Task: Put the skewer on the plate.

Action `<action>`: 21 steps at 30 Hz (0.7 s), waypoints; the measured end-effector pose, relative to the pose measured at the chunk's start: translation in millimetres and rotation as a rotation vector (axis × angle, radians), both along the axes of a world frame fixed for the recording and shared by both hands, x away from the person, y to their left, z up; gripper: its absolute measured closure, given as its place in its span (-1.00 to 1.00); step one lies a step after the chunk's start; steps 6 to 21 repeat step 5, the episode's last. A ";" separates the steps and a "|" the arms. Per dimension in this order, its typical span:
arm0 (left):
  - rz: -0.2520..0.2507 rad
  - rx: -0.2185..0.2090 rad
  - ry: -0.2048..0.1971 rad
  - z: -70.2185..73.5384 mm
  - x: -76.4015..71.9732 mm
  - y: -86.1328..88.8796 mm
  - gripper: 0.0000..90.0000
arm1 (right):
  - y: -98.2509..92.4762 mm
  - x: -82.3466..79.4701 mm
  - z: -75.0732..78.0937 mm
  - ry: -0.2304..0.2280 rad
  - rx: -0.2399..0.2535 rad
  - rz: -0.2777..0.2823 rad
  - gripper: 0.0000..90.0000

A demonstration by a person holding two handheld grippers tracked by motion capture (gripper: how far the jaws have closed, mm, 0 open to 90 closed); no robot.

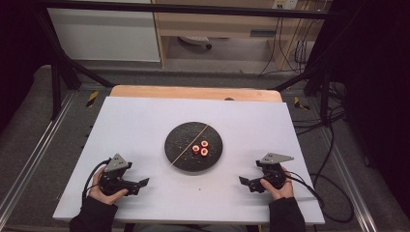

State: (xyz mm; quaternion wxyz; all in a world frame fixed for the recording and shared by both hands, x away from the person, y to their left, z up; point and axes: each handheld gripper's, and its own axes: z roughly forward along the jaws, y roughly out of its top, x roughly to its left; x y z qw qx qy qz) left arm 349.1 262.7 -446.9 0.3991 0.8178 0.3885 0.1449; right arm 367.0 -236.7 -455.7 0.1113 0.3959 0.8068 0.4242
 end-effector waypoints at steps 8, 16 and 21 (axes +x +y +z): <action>0.003 0.011 -0.009 0.1 -0.2 0.0 -0.87 | -0.1 0.2 0.0 -0.001 0.000 -0.001 -0.98; 0.003 0.011 -0.009 0.1 -0.2 0.0 -0.87 | -0.1 0.2 0.0 -0.001 0.000 -0.001 -0.98; 0.003 0.011 -0.009 0.1 -0.2 0.0 -0.87 | -0.1 0.2 0.0 -0.001 0.000 -0.001 -0.98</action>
